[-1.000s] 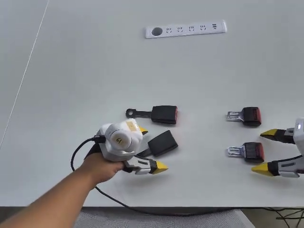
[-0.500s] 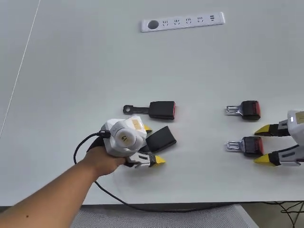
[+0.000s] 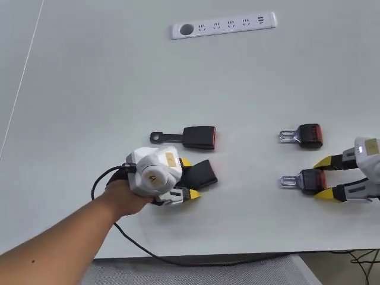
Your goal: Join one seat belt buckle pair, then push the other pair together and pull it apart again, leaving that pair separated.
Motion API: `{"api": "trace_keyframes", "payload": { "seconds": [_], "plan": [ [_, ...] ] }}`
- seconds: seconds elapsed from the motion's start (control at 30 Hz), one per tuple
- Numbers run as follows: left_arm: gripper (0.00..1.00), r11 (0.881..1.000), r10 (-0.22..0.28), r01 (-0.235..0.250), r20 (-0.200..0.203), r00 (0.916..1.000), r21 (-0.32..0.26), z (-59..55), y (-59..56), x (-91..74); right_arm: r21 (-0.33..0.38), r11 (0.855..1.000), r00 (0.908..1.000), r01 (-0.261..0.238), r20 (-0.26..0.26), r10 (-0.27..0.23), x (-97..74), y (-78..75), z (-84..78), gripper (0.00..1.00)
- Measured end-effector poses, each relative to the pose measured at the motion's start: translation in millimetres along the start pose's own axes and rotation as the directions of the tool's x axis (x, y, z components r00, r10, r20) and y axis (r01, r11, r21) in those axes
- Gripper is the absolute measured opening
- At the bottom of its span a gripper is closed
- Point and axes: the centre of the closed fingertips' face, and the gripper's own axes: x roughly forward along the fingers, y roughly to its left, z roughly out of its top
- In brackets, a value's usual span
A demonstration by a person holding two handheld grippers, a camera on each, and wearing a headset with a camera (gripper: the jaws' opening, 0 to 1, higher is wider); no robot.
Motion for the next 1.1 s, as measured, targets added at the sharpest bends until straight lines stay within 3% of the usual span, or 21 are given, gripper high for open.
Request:
{"api": "trace_keyframes", "payload": {
  "seconds": [0.03, 0.1, 0.17, 0.3, 0.47, 0.77, 1.1],
  "plan": [
    [0.35, 0.997, -0.027, 0.028, -0.014, 0.9995, 0.066, 1.4, -1.8, 1.9, 0.003, 1.000, 1.0000, -0.001, 0.003, 0.001, -0.1, -0.4, 0.0, 0.35],
    [0.35, 0.995, -0.050, 0.052, -0.026, 0.9984, 0.084, 1.5, -2.0, -0.1, 0.001, 1.000, 0.9999, -0.005, 0.009, 0.005, -0.4, -0.9, 0.1, 0.35],
    [0.35, 0.983, -0.095, 0.104, -0.066, 0.9933, 0.154, -0.6, -2.4, -1.0, 0.003, 1.000, 0.9998, -0.010, 0.019, 0.010, -0.7, -1.5, 0.3, 0.34],
    [0.34, 0.958, -0.143, 0.168, -0.123, 0.9821, 0.231, -2.3, -2.6, -1.7, 0.003, 1.000, 0.9990, -0.014, 0.042, 0.014, -1.0, -1.5, 0.6, 0.34],
    [0.34, 0.955, -0.156, 0.182, -0.125, 0.9798, 0.235, -4.2, 0.0, -4.0, 0.026, 0.999, 0.9978, -0.022, 0.062, 0.020, -1.5, -1.6, 2.6, 0.34],
    [0.34, 0.961, -0.154, 0.172, -0.100, 0.9831, 0.215, -3.6, 0.5, -5.1, 0.038, 0.999, 0.9952, -0.022, 0.096, 0.018, 0.1, -0.8, 6.2, 0.34],
    [0.34, 0.963, -0.153, 0.170, -0.093, 0.9837, 0.210, -1.9, -0.3, -4.8, 0.041, 0.999, 0.9889, -0.007, 0.148, 0.001, 14.5, 1.9, 23.2, 0.34]
  ]
}}
